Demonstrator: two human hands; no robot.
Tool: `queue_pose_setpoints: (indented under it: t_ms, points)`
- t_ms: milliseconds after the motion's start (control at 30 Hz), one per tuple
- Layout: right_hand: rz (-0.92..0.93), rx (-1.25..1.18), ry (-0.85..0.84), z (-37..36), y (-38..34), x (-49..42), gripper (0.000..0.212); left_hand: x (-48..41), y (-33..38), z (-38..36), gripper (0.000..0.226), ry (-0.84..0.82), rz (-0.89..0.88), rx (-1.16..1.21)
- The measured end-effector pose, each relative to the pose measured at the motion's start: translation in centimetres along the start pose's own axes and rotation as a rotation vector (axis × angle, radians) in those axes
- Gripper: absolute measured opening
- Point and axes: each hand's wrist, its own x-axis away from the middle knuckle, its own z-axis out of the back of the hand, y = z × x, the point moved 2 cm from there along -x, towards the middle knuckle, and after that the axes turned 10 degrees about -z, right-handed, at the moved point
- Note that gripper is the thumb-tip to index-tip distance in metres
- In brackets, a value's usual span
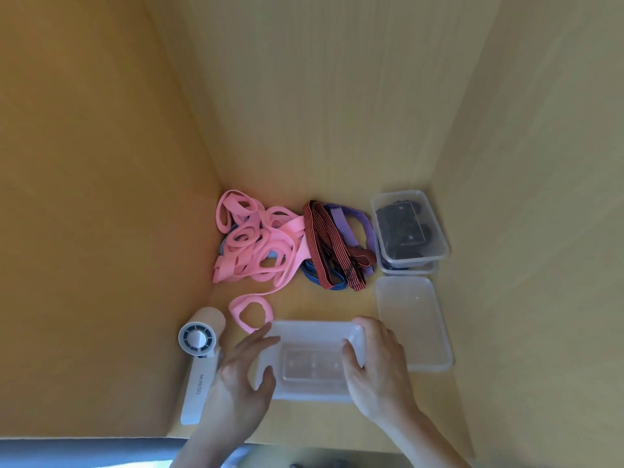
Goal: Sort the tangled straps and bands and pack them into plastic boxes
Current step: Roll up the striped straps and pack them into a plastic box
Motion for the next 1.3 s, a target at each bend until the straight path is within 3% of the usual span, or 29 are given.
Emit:
queue_pose_setpoints:
  t_ms: [133, 333, 534, 700, 867, 1100, 1301]
  points:
    - [-0.015, -0.014, 0.029, 1.6, -1.9, -2.4, 0.026, -1.8, 2.7, 1.0, 0.053, 0.083, 0.055, 0.075]
    - [-0.004, -0.054, 0.044, 0.8, -6.5, -9.1, 0.026, -4.1, 4.3, 1.5, 0.044, 0.059, -0.014, 0.128]
    - [-0.077, -0.084, -0.020, -0.6, -10.0, -15.6, 0.030, -4.6, 3.2, 3.5, 0.062, 0.135, -0.010, 0.251]
    - [-0.139, -0.262, -0.066, -2.0, -11.1, -17.6, 0.026, -4.2, 1.5, 5.3, 0.064, 0.139, 0.016, 0.308]
    - [-0.257, -0.684, -0.093, 1.6, -12.9, -17.1, 0.023, -3.9, 1.3, 6.2, 0.049, 0.111, 0.049, 0.384]
    - [-0.134, -0.914, -0.244, 9.1, -14.6, -13.6, 0.016, -5.3, 2.9, 5.0, 0.040, 0.002, 0.109, 0.459]
    - [0.042, -1.062, -0.342, 15.1, -14.3, -10.0, 0.016, -8.8, 6.2, 2.6, 0.036, -0.052, -0.018, 0.421]
